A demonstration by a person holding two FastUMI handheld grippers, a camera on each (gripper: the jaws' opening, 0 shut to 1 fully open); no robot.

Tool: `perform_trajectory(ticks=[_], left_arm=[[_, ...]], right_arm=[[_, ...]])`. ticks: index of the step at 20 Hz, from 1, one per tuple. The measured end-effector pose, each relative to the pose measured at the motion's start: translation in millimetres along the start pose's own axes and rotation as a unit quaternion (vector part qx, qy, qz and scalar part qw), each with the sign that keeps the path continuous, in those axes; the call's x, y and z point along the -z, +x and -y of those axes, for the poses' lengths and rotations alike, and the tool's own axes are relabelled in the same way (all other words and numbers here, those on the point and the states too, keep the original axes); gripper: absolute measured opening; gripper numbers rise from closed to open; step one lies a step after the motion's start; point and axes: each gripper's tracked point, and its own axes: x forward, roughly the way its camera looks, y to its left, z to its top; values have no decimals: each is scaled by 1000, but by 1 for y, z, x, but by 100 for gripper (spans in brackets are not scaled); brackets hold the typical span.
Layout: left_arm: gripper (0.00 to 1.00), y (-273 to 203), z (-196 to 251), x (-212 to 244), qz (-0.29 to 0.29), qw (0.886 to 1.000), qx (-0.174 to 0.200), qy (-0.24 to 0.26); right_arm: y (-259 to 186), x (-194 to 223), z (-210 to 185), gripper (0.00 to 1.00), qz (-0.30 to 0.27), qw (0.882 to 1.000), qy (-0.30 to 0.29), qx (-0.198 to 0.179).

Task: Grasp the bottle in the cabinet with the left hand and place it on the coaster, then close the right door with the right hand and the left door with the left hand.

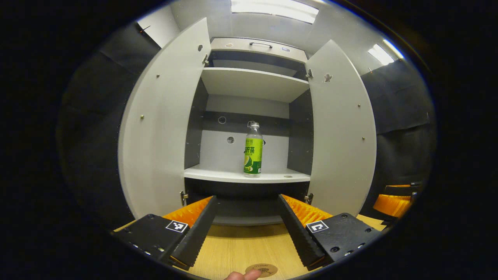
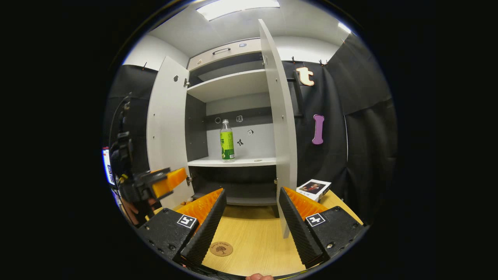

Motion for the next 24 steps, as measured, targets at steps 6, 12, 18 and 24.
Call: perform_trajectory(ticks=[6,12,18,24], left_arm=[[95,98,5,-44,12,999,42,-7],[95,193,-8,-68,26,999,9,22],[94,260,-14,-55,7,1000,-14,26],[95,297,-27,-53,3,999,-36,21]], right_arm=[[-11,0,2,84,2,1000,-2,7],[-14,0,22,84,1,999,8,40],[-10,-4,42,84,3,997,21,72],[-12,3,50,84,-3,996,16,91]])
